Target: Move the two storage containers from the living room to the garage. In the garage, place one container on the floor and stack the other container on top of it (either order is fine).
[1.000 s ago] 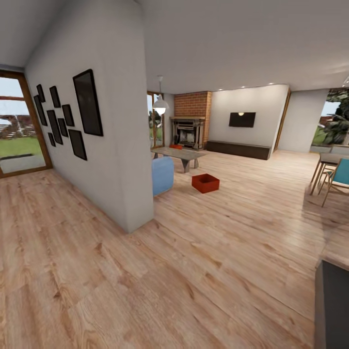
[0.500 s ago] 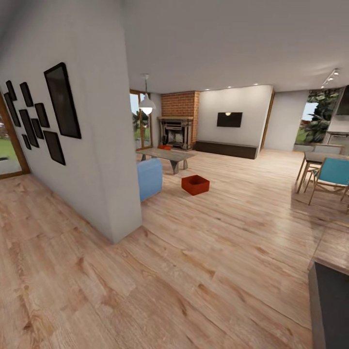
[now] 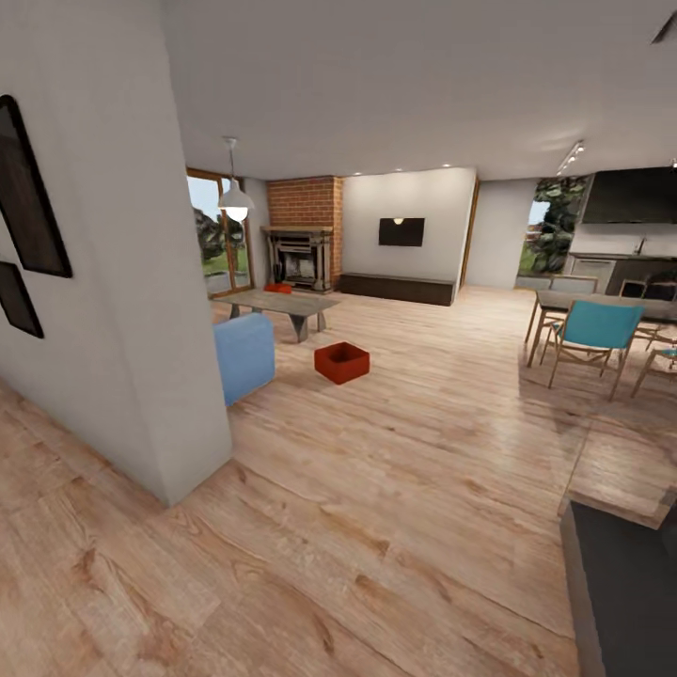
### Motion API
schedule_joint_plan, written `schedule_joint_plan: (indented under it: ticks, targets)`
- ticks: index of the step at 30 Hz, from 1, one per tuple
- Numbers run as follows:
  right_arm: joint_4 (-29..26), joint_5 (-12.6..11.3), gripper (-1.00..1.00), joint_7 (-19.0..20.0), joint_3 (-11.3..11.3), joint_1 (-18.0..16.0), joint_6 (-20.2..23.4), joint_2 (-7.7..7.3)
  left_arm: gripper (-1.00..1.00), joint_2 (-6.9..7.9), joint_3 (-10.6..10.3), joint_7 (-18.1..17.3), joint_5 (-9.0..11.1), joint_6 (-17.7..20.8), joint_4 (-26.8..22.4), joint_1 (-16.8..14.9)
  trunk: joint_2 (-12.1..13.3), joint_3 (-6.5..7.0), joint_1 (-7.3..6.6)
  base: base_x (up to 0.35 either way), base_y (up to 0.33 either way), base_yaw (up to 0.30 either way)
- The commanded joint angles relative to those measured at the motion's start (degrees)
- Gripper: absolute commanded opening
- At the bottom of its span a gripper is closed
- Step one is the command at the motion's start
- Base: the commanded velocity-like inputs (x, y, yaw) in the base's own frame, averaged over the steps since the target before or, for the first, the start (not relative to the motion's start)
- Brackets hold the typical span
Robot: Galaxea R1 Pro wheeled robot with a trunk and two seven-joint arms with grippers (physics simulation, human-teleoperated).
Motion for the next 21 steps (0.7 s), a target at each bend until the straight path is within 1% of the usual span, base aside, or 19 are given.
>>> schedule_joint_plan:
  ticks: [1,21]
  targets:
    - [0.07,0.61,1.0,-0.49,0.05,-0.06,-0.1,0.0,1.0,0.02,0.41,-0.28,-0.07,-0.19,0.08,-0.04,-0.03,-0.06,0.03,0.328,0.0,-0.271]
    - [0.07,0.61,1.0,-0.49,0.0,-0.05,-0.1,0.0,1.0,0.02,0.41,-0.28,-0.07,-0.19,0.08,-0.04,-0.03,-0.06,0.03,0.328,0.0,-0.271]
